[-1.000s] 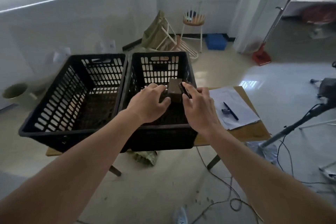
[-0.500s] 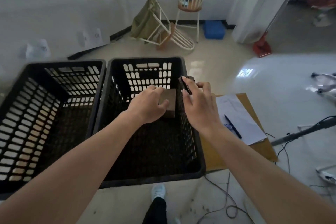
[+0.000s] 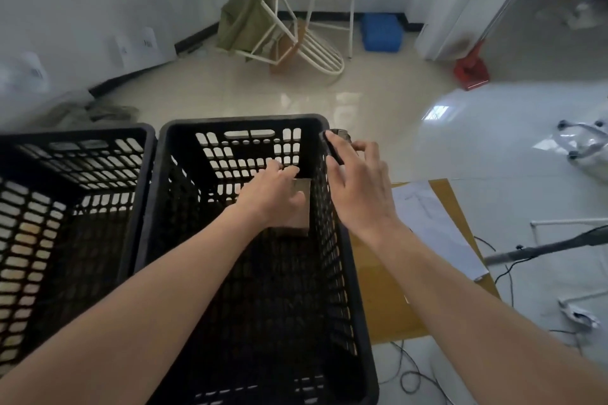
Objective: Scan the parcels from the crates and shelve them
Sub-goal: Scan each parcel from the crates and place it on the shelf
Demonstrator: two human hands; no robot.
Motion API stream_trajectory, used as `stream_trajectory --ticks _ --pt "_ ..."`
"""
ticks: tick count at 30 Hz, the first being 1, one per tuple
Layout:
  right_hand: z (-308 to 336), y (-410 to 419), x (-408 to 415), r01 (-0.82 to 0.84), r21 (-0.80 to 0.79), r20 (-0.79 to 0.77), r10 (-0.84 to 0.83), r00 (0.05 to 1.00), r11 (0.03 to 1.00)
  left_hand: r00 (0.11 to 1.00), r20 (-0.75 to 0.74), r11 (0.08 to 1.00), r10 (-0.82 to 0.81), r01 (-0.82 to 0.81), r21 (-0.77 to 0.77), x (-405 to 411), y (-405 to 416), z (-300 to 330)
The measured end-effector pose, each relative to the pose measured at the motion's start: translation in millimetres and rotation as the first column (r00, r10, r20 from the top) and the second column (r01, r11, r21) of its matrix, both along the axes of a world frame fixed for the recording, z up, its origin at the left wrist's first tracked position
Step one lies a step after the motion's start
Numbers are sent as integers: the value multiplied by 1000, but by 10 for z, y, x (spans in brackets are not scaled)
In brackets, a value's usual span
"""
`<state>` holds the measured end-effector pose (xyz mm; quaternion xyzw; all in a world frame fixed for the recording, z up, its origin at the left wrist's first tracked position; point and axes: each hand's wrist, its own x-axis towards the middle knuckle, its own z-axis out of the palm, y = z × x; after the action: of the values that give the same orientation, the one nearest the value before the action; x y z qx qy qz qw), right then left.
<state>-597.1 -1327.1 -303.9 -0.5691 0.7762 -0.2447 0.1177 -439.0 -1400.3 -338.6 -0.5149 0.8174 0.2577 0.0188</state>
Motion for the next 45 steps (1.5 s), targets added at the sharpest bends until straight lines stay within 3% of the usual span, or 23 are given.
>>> stream_trajectory --ticks 8,18,26,35,45 --pt "-282 -174 -306 25 -5 114 -25 993 1000 994 110 992 24 -37 120 -322 -125 -567" --pt "-516 -168 -442 27 22 127 -29 992 999 985 170 960 41 -86 265 -420 -85 -1142" --pt "-490 -142 -420 24 13 111 -25 994 1000 971 32 918 235 -233 322 -322 -13 -1170" --pt "-174 -26 -284 -7 -32 123 11 992 999 931 -66 901 359 -327 284 -32 49 -654" --pt "109 228 -123 -126 4 248 121 961 992 826 -423 919 371 -263 294 421 231 19"
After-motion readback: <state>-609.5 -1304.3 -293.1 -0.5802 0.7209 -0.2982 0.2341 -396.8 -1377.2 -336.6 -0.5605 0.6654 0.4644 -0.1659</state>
